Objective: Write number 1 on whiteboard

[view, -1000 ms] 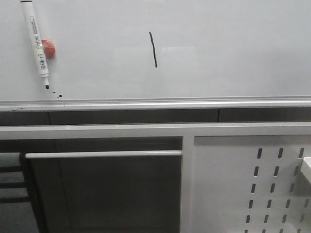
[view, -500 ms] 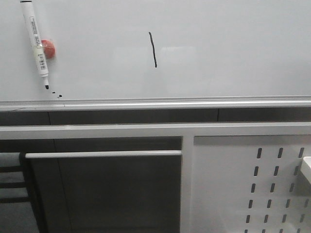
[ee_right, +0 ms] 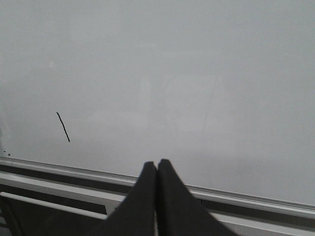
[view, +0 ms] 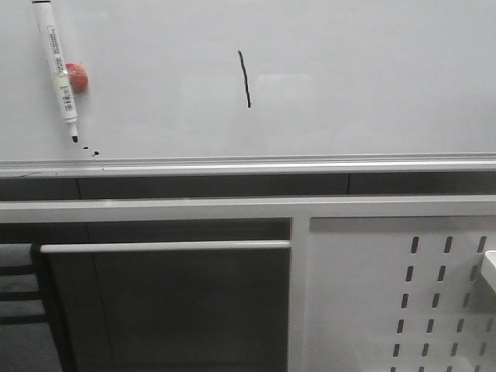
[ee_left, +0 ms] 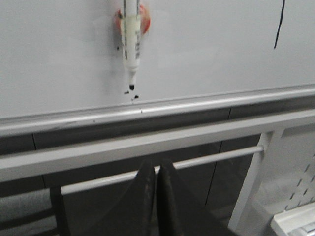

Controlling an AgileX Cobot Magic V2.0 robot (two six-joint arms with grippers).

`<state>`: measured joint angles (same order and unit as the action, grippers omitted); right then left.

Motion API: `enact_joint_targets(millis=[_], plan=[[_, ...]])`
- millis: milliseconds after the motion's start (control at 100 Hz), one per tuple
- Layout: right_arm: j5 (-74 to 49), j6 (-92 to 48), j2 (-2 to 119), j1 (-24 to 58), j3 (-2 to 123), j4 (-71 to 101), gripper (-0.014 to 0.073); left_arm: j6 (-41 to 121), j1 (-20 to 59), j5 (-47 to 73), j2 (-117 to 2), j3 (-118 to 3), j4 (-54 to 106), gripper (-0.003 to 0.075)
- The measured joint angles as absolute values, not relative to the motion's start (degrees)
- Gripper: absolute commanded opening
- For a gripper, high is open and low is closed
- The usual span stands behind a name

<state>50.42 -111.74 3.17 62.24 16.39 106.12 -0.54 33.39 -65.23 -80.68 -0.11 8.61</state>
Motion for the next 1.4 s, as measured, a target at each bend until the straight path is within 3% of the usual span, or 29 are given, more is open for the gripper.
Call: enact_joint_targets(millis=[290, 540, 1400], plan=[[50.7, -111.7, 3.2, 62.2, 16.4, 106.1, -0.0069, -0.5, 33.4, -65.2, -92.4, -0.1, 7.7, -0.0021], [50.9, -111.7, 3.2, 62.2, 16.4, 106.1, -0.0069, -0.5, 33.4, -65.2, -90.7, -0.3, 7.1, -0.0021], [51.1, -111.8, 3.2, 62.2, 16.4, 106.1, -0.0069, 4.6, 33.4, -65.8, -47.7, -1.1, 7.8, -0.0021]])
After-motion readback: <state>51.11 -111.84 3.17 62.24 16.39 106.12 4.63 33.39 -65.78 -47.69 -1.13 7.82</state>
